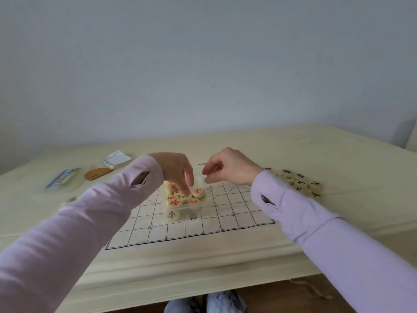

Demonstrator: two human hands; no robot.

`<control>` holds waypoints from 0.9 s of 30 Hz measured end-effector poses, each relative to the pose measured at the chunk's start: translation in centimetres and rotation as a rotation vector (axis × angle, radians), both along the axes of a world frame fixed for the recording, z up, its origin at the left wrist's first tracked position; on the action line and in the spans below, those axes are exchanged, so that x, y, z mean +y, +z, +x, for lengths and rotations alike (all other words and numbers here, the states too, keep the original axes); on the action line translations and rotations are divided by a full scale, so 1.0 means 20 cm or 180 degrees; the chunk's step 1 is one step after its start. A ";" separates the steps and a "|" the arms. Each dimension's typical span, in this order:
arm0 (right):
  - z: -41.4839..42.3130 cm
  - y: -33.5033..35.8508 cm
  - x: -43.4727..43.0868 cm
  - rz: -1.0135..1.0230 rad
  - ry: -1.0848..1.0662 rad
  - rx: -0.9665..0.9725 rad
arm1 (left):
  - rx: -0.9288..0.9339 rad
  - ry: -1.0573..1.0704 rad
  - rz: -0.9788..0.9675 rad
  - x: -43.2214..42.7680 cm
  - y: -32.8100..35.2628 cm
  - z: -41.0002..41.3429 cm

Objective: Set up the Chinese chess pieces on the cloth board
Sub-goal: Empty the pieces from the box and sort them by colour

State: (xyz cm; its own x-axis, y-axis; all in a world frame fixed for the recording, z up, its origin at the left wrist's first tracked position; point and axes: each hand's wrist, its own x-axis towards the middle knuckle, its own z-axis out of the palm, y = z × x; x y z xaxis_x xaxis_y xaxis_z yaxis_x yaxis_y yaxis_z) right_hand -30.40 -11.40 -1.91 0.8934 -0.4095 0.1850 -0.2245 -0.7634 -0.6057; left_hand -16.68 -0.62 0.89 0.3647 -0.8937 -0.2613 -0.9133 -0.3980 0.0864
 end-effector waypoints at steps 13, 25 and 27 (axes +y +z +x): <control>0.27 -0.07 0.11 -0.1039 0.0220 0.1075 | -0.0594 -0.0091 -0.0484 0.04 -0.14 0.10; 0.30 -0.11 0.08 -0.1373 0.0050 0.1179 | -0.0713 0.0119 -0.0569 0.04 -0.16 0.22; 0.31 -0.12 0.07 -0.1529 -0.0113 0.1085 | -0.0644 0.0117 -0.0691 0.05 -0.14 0.22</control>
State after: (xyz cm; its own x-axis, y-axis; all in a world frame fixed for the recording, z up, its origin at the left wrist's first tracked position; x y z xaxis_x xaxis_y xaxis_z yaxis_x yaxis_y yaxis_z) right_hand -24.15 -9.93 -4.23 0.9222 -0.3816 0.0620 -0.3763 -0.9228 -0.0833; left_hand -12.35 0.44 -1.97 0.4231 -0.9060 0.0157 -0.9060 -0.4232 -0.0093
